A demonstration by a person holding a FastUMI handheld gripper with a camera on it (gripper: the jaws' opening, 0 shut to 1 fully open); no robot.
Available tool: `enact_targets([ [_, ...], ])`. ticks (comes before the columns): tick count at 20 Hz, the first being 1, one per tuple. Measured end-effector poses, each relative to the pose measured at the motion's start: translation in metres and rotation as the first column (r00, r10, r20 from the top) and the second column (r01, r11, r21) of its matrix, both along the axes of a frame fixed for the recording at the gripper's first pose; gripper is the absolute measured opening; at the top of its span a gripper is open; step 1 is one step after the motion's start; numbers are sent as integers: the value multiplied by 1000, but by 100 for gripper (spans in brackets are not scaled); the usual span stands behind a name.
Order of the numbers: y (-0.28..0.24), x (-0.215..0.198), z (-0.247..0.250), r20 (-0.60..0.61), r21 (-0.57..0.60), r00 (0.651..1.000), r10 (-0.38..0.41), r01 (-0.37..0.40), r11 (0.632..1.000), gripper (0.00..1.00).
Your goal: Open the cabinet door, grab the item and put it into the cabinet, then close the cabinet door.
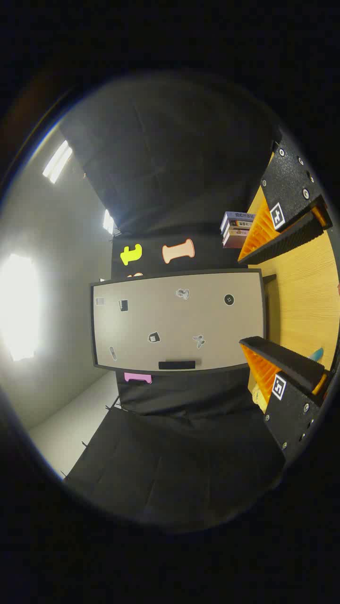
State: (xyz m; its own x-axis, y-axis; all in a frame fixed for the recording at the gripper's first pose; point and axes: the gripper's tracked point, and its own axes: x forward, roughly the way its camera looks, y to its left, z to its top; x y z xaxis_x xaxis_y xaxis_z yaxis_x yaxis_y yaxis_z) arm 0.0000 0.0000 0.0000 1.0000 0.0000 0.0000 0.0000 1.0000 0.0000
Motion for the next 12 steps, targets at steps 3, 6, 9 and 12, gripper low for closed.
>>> enact_targets([
  [3,-3,-3,3,-3,23,1000,-14,14,1000,95],
  [6,-4,-7,16,24,29,999,-29,29,999,95],
  [9,-6,-7,23,41,4,999,-32,32,999,95],
  [12,-3,2,23,45,-8,999,-27,27,1000,95],
])
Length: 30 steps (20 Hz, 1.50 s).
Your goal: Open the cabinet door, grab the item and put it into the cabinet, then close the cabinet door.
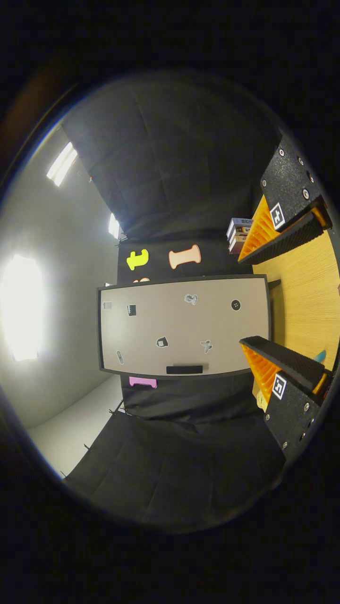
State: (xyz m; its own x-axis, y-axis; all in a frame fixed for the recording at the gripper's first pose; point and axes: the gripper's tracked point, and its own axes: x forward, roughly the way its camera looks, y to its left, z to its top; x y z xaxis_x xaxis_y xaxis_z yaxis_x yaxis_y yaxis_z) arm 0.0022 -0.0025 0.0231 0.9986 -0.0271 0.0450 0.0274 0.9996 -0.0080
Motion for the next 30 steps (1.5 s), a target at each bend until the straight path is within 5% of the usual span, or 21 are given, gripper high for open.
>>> enact_targets([
  [30,155,241,74,-7,36,970,245,-244,969,94],
])
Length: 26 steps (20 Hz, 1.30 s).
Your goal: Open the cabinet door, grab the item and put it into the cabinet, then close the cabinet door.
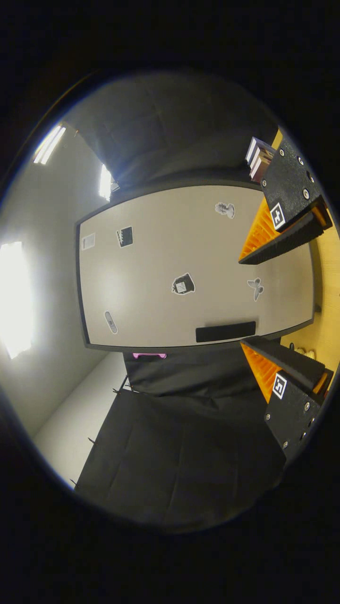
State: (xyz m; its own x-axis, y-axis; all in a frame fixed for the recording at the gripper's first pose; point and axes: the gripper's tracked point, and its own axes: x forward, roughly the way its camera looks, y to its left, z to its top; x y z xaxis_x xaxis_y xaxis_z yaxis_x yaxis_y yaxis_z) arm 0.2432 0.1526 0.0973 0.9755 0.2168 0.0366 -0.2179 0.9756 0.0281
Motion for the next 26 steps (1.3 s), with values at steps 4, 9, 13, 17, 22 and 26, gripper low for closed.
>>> enact_targets([
  [4,27,34,-7,-11,-40,1000,29,-29,999,94],
  [9,51,71,-19,-50,-42,997,56,-58,997,93],
  [13,73,96,-28,-104,-24,991,88,-91,996,80],
  [17,88,118,-42,-181,-31,981,68,-75,997,62],
  [22,85,130,-46,-233,-10,970,64,-68,998,38],
  [26,87,132,-48,-269,-10,961,69,-75,997,36],
])
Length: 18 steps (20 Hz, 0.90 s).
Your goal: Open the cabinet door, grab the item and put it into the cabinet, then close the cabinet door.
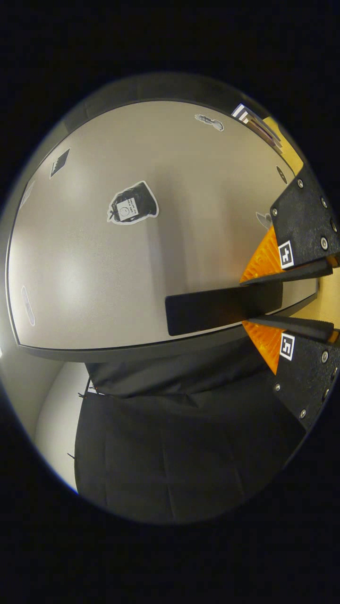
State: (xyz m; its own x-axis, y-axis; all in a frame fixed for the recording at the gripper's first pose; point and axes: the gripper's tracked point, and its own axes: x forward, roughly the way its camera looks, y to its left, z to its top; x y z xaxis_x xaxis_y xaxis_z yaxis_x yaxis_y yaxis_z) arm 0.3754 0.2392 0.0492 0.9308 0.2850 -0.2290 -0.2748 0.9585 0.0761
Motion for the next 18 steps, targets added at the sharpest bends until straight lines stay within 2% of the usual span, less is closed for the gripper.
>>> enact_targets([
  [3,-1,-7,-1,-7,-37,1000,14,-14,999,28],
  [18,-15,-45,7,1,-40,994,109,-109,993,28],
])
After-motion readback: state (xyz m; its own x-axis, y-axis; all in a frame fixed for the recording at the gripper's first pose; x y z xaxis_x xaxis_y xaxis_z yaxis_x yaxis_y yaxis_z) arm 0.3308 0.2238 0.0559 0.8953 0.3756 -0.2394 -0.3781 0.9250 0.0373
